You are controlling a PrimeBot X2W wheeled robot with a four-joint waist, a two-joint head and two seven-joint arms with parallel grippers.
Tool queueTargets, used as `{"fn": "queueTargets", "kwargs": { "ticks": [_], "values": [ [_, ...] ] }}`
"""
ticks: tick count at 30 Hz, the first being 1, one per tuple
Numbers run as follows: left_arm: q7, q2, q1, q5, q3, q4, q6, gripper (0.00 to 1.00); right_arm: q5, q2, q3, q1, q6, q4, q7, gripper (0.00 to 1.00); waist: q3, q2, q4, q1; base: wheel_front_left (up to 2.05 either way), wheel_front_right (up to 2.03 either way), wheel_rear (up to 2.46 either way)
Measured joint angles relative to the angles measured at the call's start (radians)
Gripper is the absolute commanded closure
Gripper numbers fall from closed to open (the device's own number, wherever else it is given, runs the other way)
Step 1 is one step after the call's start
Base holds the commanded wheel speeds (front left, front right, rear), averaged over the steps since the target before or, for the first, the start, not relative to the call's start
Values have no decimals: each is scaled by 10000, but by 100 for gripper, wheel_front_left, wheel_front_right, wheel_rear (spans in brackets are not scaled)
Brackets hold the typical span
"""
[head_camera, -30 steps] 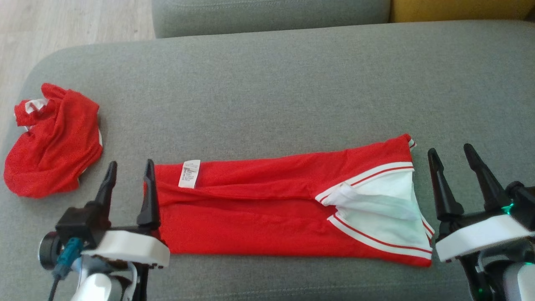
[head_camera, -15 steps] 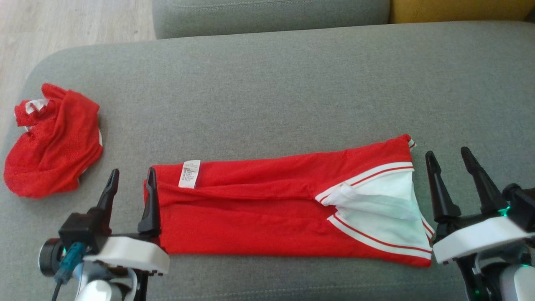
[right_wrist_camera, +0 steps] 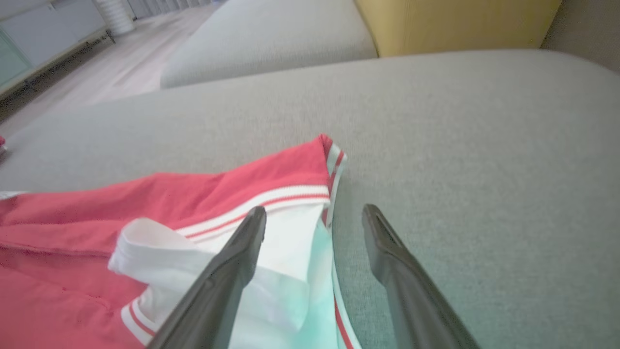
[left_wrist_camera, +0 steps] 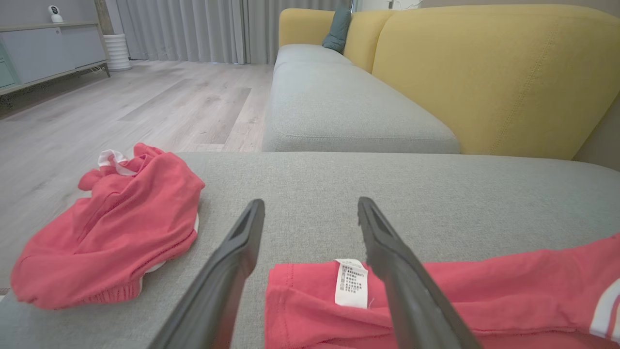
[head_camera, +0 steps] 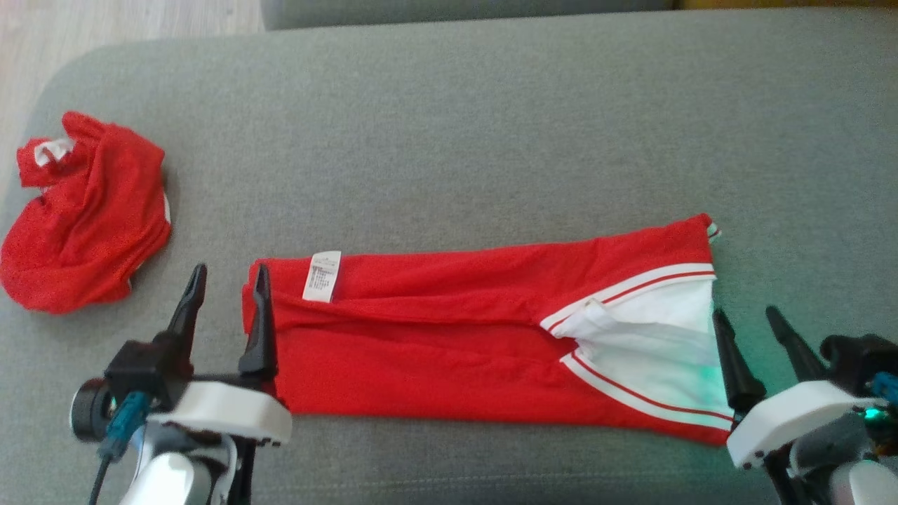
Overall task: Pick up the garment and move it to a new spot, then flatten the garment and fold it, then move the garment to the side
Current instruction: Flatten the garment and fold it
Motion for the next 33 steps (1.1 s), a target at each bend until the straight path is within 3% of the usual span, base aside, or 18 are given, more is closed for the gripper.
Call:
{"fn": "queueTargets", "kwargs": {
  "ticks": [10, 15, 16, 18, 19, 25, 33],
  "values": [
    [-276, -105, -850, 71, -157, 123, -198, 0, 71, -111, 278, -742, 0, 1887, 915, 0, 891, 0, 372, 2, 0, 0, 0],
    [-370, -207, -1019, 71, -167, 293, -201, 0, 328, -115, 288, -917, 0, 2015, 1567, 0, 1081, 0, 496, 1, 0, 0, 0],
    [-399, -224, -1038, 71, -167, 301, -203, 0, 422, -123, 290, -947, 0, 1992, 1716, 40, 1103, 0, 508, 1, 0, 0, 0],
    [-403, -263, -1051, 71, -169, 320, -253, 0, 660, -155, 299, -1011, 0, 1937, 1937, 40, 1131, 0, 520, 1, 0, 0, 0],
    [-441, -265, -1051, 71, -169, 330, -278, 0, 731, -176, 301, -1045, 0, 1923, 1977, 100, 1136, 0, 516, 1, 0, 0, 0],
    [-502, -265, -1053, 71, -151, 372, -274, 0, 1035, -173, 240, -1058, 0, 1766, 2029, 100, 1070, 0, 392, 1, 0, 0, 0],
    [-529, -265, -1046, 71, -142, 374, -270, 0, 1051, -600, -1379, -930, 0, 1427, 2288, 100, 859, 0, 102, 1, 0, 0, 0]
  ]
}}
